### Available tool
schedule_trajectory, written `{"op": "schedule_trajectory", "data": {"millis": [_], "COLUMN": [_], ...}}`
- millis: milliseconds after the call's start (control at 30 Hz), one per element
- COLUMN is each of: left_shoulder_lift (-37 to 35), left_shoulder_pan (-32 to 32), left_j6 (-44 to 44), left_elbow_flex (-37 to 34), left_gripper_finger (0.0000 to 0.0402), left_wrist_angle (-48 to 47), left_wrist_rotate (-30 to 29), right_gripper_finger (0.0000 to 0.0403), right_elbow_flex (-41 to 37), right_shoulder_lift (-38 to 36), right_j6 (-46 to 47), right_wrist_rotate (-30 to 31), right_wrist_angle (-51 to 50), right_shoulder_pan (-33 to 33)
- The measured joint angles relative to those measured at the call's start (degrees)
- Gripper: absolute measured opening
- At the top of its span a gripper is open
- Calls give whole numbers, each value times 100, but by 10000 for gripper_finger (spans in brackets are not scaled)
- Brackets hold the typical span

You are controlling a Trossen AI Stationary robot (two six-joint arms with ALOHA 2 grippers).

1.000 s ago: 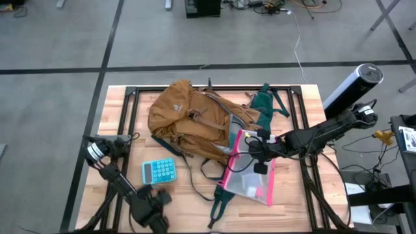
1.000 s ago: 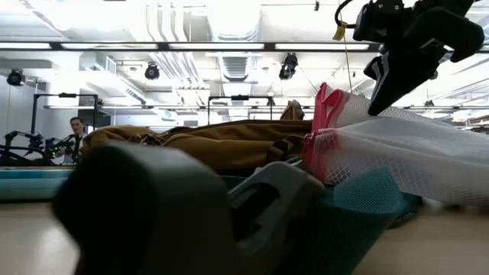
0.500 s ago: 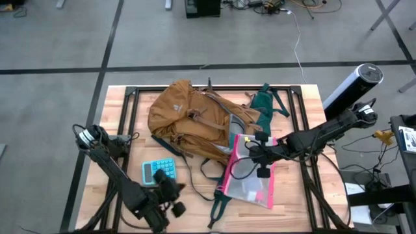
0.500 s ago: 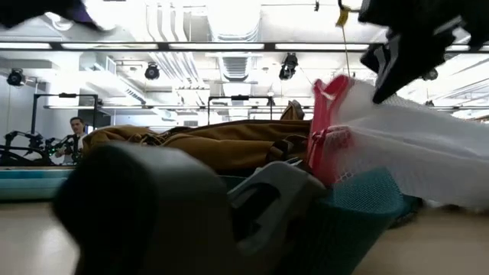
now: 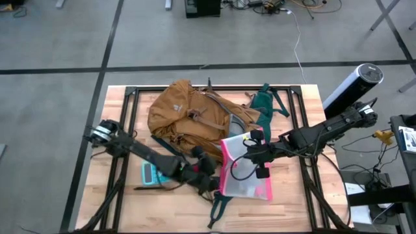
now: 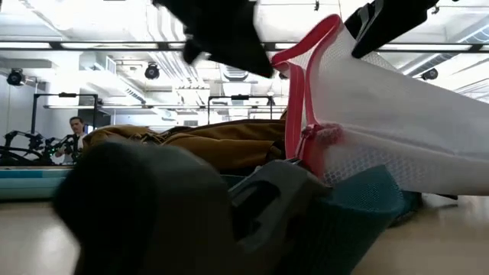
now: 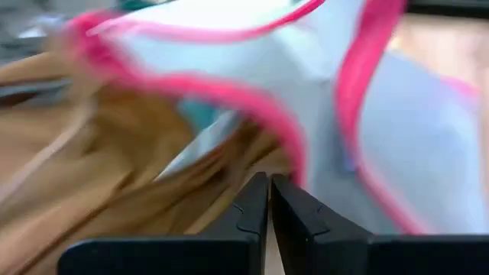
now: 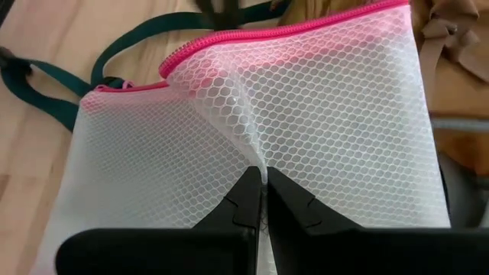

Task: Unpack backpack
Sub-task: Remove the earphones from the pink zip bag

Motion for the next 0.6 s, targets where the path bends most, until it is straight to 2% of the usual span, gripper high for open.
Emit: {"op": "schedule_trajectory", "data": {"millis": [100,433,600], "left_shoulder_lift": [215,778,1303], "left_shoulder_pan": [64,67,82], "left_j6": [424,729,1523], "left_elbow_flex": [4,5,4], "left_gripper_finger": [6,7,7], "left_wrist_angle": [370,1373,2229], "left_wrist_rotate": [403,893,917], "right_gripper_finger": [0,0,0], "right_elbow_flex": [-3,-7,7], "right_shoulder_lift": [0,0,0], "right_j6": [125,125,129], "right_wrist_rotate": [-4,-340,-961], "right_wrist_angle": [1,45,196], "right_shoulder_pan": [4,13,-2]}}
